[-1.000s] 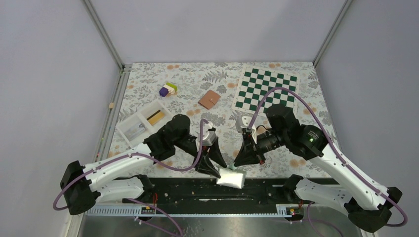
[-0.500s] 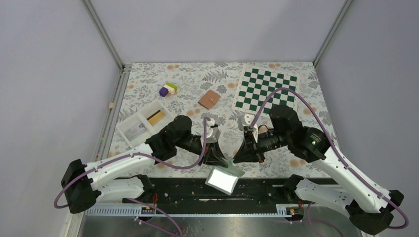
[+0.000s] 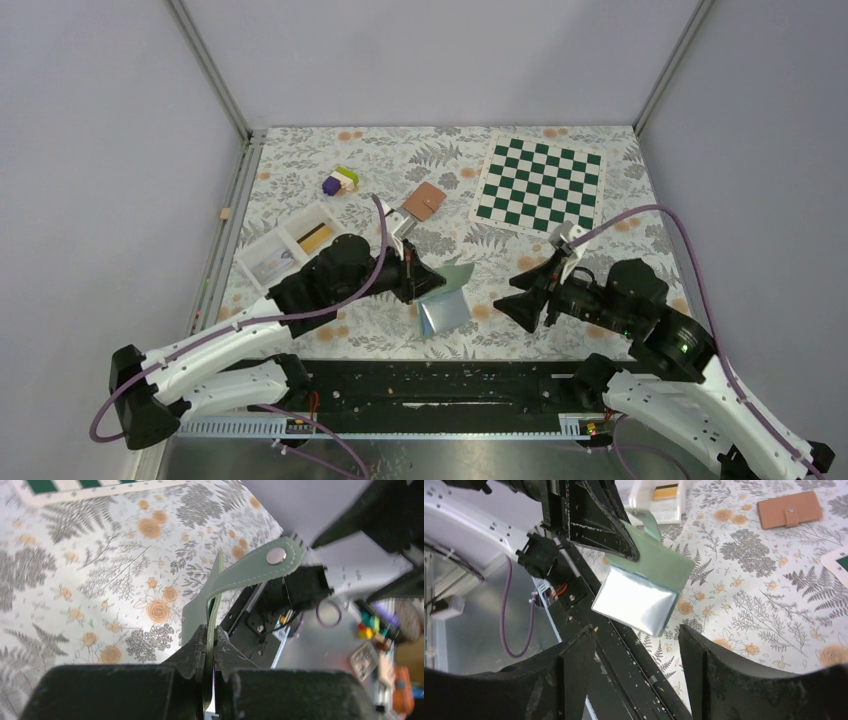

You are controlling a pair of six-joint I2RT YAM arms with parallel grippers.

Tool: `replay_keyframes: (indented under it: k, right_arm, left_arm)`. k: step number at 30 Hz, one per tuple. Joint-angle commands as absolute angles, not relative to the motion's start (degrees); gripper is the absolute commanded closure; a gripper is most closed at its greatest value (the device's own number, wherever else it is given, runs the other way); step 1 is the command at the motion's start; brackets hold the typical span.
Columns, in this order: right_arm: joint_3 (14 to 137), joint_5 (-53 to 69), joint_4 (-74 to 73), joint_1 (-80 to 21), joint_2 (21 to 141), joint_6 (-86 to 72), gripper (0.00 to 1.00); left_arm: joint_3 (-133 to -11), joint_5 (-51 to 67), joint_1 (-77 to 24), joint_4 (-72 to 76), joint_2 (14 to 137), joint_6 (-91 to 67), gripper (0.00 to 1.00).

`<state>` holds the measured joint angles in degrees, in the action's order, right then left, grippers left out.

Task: Take the credit cards out of the card holder
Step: Open the card holder at the center of the board.

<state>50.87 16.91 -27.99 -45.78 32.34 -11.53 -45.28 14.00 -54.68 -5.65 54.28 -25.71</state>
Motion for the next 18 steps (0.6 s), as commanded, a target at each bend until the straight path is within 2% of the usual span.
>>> replay_keyframes:
  k: [1, 4, 6, 9, 10, 18]
  right_arm:
    - [46.12, 8.97, -24.35, -45.70, 26.72, -19.10, 0.32]
    - [42.43, 11.31, -24.41, -45.70, 22.48, -19.71, 0.35]
    - [40.62, 13.62, -24.16, -45.70, 20.19, -19.45, 0.42]
    - [37.67, 16.59, -22.54, -45.70, 18.77, -18.36, 0.58]
    - [36.79, 17.31, -21.22, -45.71, 18.84, -18.72, 0.61]
    - [32.51, 27.17, -3.14, -45.70, 27.42, -27.90, 0.63]
  left_arm:
    - [-47.91, 0.64, -53.34, -8.11, 52.66, -41.87, 1.00]
    - [-48.41, 0.26, -51.93, -8.37, 51.62, -48.73, 1.00]
    - [-50.33, -2.83, -51.86, -11.07, 50.94, -50.55, 1.00]
    - [-53.72, -7.72, -51.88, -17.84, 50.54, -52.01, 1.00]
    - [-54.34, -9.12, -51.87, -19.43, 50.54, -52.74, 1.00]
    - [-49.94, -8.19, -51.82, -15.03, 45.50, -61.06, 1.00]
